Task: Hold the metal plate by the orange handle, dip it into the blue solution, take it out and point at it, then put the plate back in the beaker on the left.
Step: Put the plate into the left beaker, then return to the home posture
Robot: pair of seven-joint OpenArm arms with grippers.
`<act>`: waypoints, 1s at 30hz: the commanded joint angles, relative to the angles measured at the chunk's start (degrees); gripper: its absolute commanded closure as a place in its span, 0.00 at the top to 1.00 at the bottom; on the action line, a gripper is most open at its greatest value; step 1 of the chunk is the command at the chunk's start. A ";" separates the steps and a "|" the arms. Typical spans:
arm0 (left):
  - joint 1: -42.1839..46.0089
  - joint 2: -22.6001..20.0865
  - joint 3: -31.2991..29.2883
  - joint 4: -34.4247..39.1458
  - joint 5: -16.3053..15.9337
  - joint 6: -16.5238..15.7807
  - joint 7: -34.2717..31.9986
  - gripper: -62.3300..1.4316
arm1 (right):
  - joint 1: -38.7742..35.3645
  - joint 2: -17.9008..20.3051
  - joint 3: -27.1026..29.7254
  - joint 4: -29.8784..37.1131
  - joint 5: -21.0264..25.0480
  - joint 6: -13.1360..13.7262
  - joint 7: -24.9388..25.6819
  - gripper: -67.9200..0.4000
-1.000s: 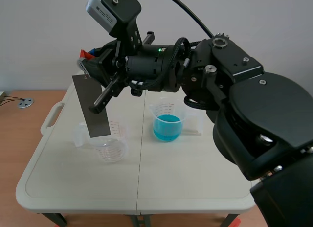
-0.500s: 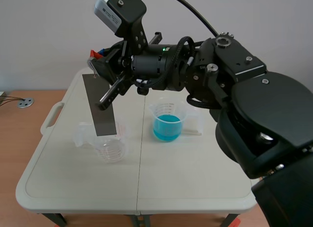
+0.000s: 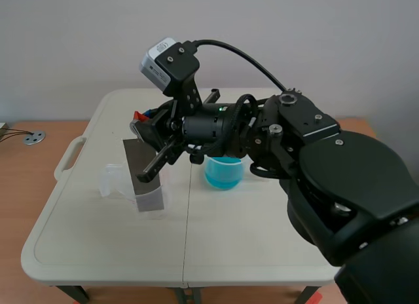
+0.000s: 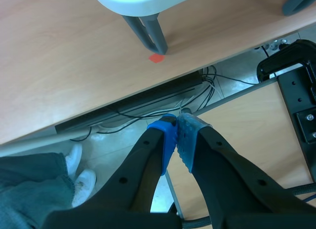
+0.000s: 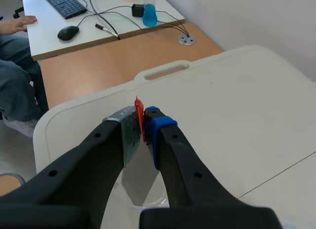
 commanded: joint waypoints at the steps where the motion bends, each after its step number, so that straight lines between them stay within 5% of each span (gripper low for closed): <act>1: 0.00 -0.33 0.11 0.48 -0.17 0.07 -0.57 0.04 | 1.33 -0.31 0.07 -0.02 0.85 -0.42 1.81 0.02; 21: 0.00 -0.33 0.11 0.48 -0.17 0.07 -0.57 0.04 | 1.36 -0.15 0.09 -1.86 0.59 -5.35 2.82 0.03; 30: 0.00 -0.33 0.11 0.48 -0.17 0.07 -0.57 0.04 | 1.66 -0.15 1.51 -1.86 -0.31 -5.35 1.75 0.18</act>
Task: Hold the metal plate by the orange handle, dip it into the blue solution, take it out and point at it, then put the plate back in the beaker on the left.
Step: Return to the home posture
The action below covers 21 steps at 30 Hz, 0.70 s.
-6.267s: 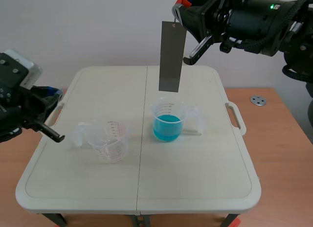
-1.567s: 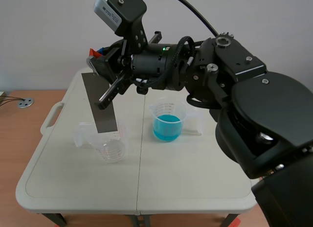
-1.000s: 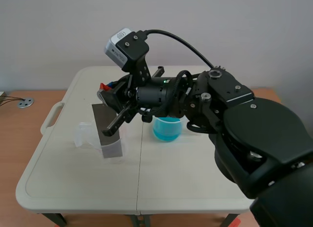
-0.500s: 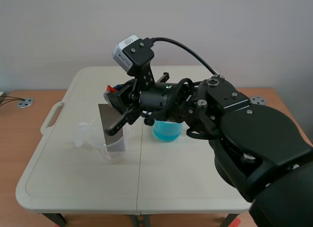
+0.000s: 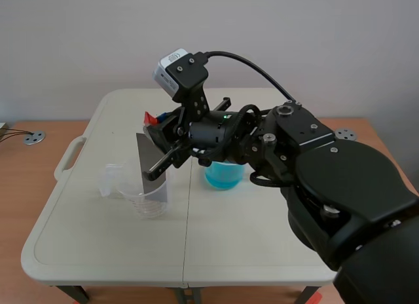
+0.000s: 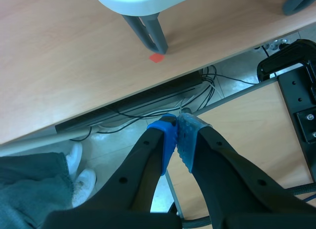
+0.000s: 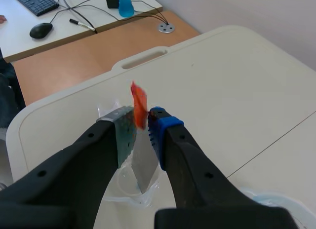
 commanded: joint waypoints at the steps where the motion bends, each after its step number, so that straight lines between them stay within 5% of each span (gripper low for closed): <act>1: 0.00 -0.33 0.11 0.48 -0.17 0.07 -0.57 0.04 | 1.62 -0.15 1.16 1.01 0.59 -0.09 0.85 0.22; 4: 0.00 -0.33 0.11 0.48 -0.15 0.07 -0.52 0.05 | 1.64 -0.15 2.16 1.01 0.61 -0.66 0.90 0.37; 6: 0.00 -0.33 0.11 0.48 -0.15 0.07 -0.46 0.15 | 1.64 -0.15 2.67 1.01 0.63 -2.05 0.90 0.46; 8: 0.00 -0.35 0.11 0.48 -0.11 0.07 0.15 0.36 | 1.64 -0.15 2.91 1.01 0.63 -3.37 0.94 0.56; 11: 0.00 -0.33 0.11 0.48 -0.07 0.07 1.90 0.94 | 1.64 -0.15 2.93 1.01 0.63 -4.81 2.58 0.69; 12: -0.02 -0.33 0.11 0.48 -0.22 0.07 2.36 1.00 | 1.64 -0.15 3.10 1.01 0.63 -4.81 3.08 0.73; 21: 0.00 -0.33 0.11 0.48 -0.37 0.07 2.32 1.00 | 1.46 0.52 3.61 1.03 0.66 -4.76 4.31 0.96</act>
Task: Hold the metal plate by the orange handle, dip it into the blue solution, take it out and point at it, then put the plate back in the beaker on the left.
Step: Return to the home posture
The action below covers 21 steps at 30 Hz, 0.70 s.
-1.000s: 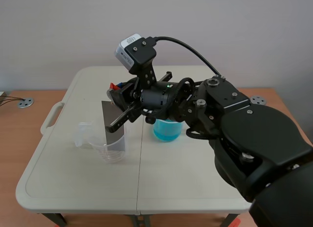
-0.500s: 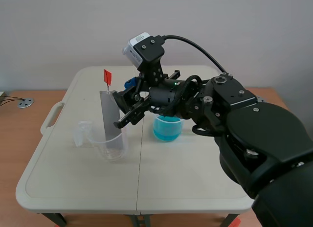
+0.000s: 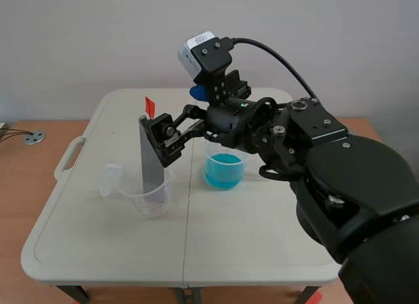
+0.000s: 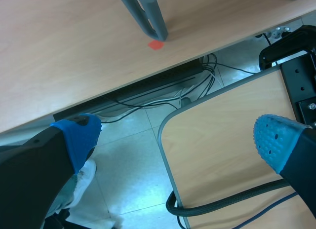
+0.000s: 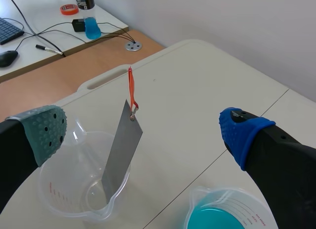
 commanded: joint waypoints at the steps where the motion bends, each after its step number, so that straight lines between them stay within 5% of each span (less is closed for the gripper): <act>1: -0.02 -0.31 0.11 0.50 -0.15 0.04 -0.74 1.00 | 1.31 0.81 0.39 1.11 0.68 -0.04 0.70 0.96; 12: -3.98 -0.50 -2.05 2.54 -0.11 0.90 -1.01 1.00 | -3.41 9.60 0.46 6.45 5.97 -1.36 5.95 0.96; 21: -11.10 -0.85 -7.17 13.60 0.94 0.33 -1.18 1.00 | -13.55 19.63 3.28 18.45 11.78 -2.19 6.34 0.96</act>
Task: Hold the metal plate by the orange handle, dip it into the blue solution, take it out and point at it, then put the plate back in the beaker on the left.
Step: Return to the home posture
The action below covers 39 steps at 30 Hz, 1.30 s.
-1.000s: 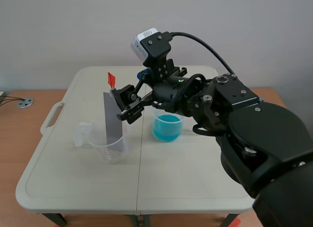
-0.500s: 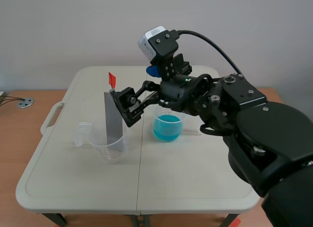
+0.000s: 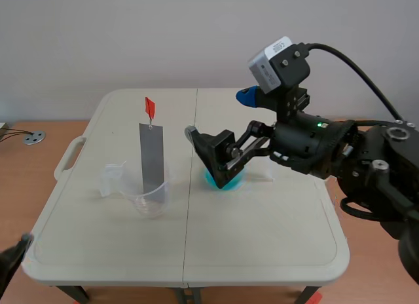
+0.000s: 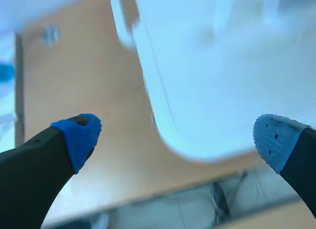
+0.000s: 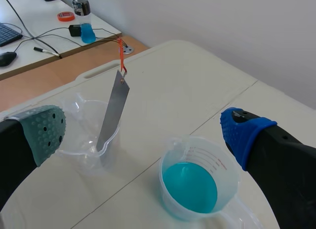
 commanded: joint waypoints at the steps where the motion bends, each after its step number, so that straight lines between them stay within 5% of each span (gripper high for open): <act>1: -1.55 -0.20 0.50 2.58 0.66 -1.25 -0.70 1.00 | -1.44 2.03 1.95 2.69 1.29 -0.24 1.22 0.96; 14: -11.56 -2.86 0.72 12.79 0.37 -11.10 -0.72 1.00 | -17.18 13.68 13.07 13.70 9.20 -0.17 3.58 0.96; 19: -13.14 -2.84 1.09 13.81 -4.24 -14.27 -0.70 1.00 | -22.86 15.37 17.42 16.83 10.73 0.70 3.56 0.96; 29: -14.27 -2.54 6.49 13.79 -6.64 -14.43 -0.72 1.00 | -33.27 15.47 22.38 19.63 13.75 1.53 3.58 0.96; 39: -14.10 -2.69 7.85 13.79 -6.62 -14.40 -0.50 1.00 | -33.53 15.47 22.38 19.63 15.19 1.55 3.32 0.96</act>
